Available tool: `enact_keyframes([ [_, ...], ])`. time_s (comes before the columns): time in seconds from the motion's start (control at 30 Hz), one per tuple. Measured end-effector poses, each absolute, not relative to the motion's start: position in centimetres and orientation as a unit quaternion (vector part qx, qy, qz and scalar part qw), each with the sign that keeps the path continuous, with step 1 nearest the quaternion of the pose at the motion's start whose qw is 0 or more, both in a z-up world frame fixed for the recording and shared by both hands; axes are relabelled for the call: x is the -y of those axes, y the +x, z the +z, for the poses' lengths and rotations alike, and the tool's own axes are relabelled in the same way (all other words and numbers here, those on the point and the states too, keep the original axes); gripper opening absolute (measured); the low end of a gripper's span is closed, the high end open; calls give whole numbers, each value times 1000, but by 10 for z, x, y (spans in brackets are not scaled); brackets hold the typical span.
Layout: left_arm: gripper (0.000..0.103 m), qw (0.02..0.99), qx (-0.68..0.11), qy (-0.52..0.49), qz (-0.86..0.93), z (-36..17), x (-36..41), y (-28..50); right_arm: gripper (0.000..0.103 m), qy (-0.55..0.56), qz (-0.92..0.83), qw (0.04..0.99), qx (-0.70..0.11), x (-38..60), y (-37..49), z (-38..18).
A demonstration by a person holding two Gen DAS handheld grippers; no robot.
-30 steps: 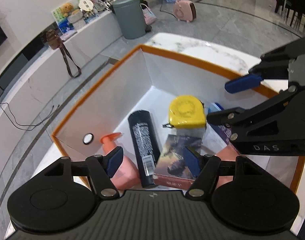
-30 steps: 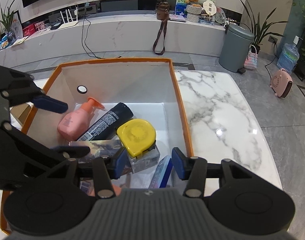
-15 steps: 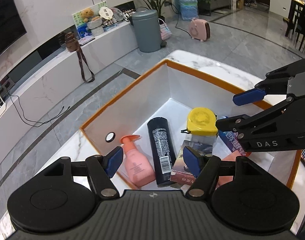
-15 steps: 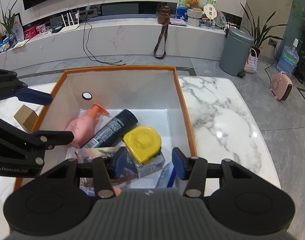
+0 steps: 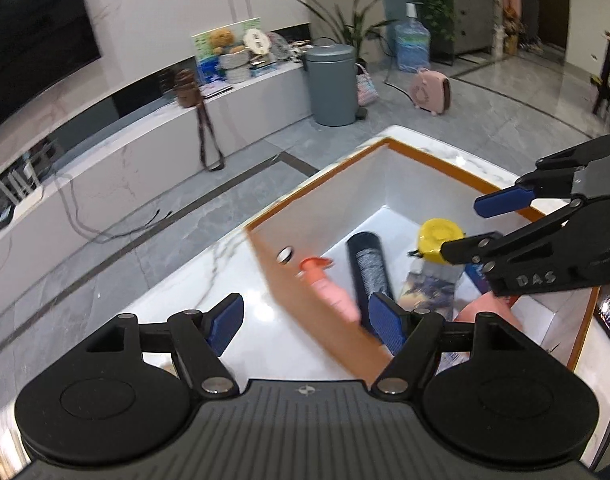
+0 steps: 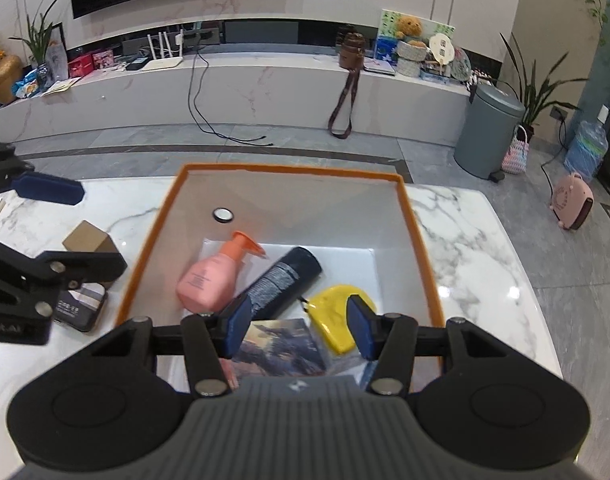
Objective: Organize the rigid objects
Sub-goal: 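Move both open tools back toward the plaid case and cardboard box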
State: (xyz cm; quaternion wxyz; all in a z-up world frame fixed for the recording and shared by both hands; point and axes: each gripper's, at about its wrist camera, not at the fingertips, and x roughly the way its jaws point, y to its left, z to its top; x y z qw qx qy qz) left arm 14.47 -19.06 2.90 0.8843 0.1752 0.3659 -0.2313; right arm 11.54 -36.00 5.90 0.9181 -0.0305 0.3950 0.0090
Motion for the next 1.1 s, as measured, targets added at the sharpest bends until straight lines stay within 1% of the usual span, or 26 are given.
enact_keyframes([
  [0.3,85,895,-382,134,-188,23,121,132,56,-54,42,922,-382,315,114,68],
  [0.57,85,896,-397,100,-172,13,70,119,57,-94,66,916,-385,278,113,62],
  [0.93,85,900,-395,83,-165,-14,34,108,58,-118,90,910,-388,248,116,54],
  [1.1,85,903,-395,44,-161,-30,18,106,58,-127,100,906,-391,234,118,50],
])
